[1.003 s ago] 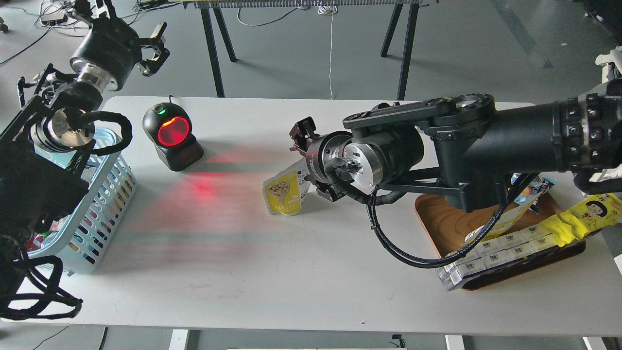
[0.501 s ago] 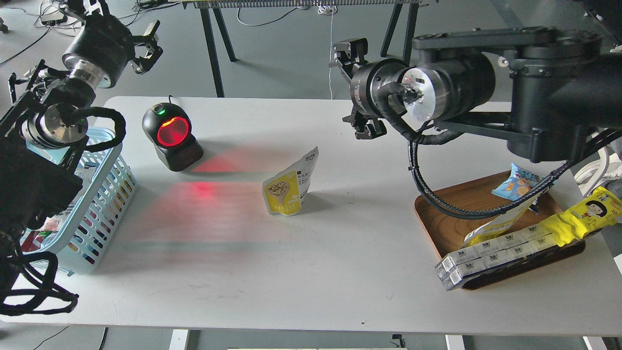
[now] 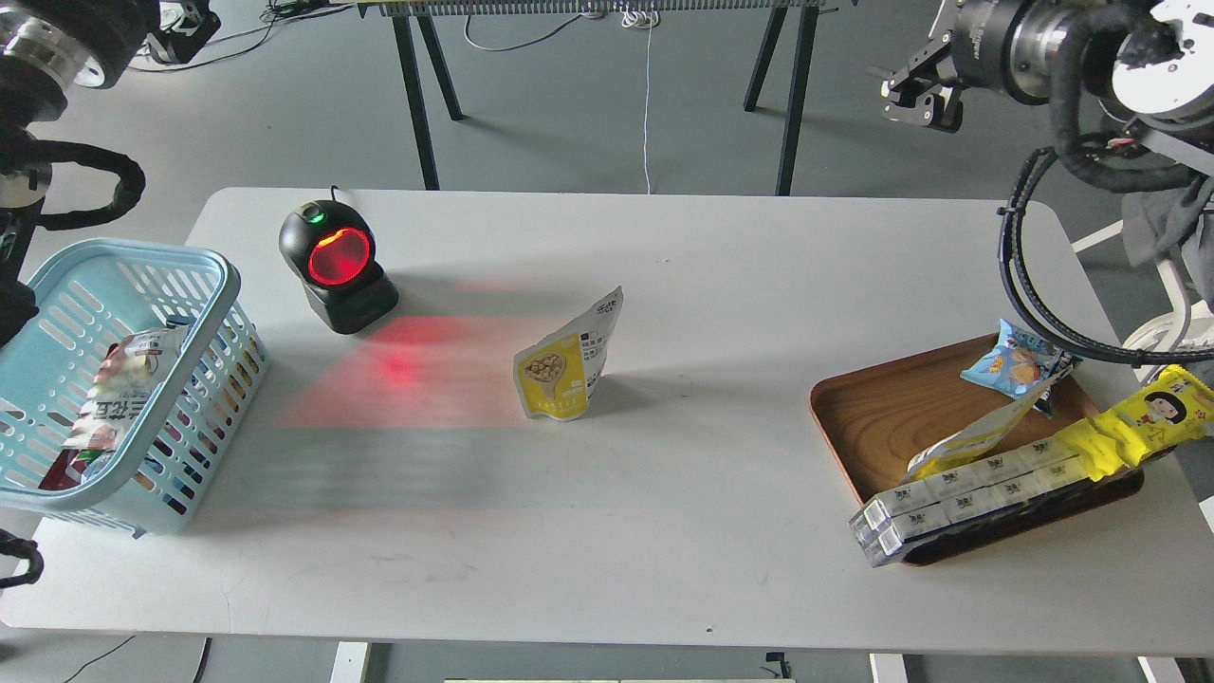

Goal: Scan snack and place in basket
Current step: 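Release the packet on the table and raise the right gripper, then reach the left gripper past the scanner to the standing yellow packet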

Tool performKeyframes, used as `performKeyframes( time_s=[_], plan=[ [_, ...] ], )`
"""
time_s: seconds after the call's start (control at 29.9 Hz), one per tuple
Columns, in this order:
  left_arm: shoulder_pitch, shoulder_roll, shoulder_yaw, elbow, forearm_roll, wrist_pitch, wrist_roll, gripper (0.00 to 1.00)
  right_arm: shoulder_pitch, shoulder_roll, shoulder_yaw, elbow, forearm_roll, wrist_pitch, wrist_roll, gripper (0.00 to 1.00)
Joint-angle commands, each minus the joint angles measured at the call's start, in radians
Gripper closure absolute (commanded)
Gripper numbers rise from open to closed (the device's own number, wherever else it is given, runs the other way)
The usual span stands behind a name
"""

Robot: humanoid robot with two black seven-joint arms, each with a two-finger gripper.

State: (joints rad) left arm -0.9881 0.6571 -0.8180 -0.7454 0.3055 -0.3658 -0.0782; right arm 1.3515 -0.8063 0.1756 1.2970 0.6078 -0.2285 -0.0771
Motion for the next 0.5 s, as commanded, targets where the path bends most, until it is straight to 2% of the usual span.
performKeyframes(
  time_s=[0.0,0.13,0.23,0.33,0.47],
  plan=[
    [-0.02,0.113,0.114,-0.125,0.11,0.001,0.0,0.0,-0.243,-0.008,0.178,-0.112,-0.002,0.255,0.043,0.0],
    [-0.017,0.298,0.169,-0.392,0.378,0.002,0.0,0.0,-0.477,0.035,0.367,-0.226,0.001,0.506,0.069,0.0],
    [-0.003,0.441,0.213,-0.599,0.555,0.005,-0.002,0.0,-0.59,0.104,0.499,-0.269,0.001,0.61,0.073,0.0],
    [0.008,0.571,0.276,-0.791,0.648,0.011,-0.003,0.0,-0.67,0.131,0.584,-0.303,0.0,0.675,0.073,0.0],
    [0.009,0.65,0.353,-0.942,0.808,0.03,-0.002,0.0,-0.706,0.156,0.607,-0.305,0.0,0.683,0.071,0.0]
  ],
)
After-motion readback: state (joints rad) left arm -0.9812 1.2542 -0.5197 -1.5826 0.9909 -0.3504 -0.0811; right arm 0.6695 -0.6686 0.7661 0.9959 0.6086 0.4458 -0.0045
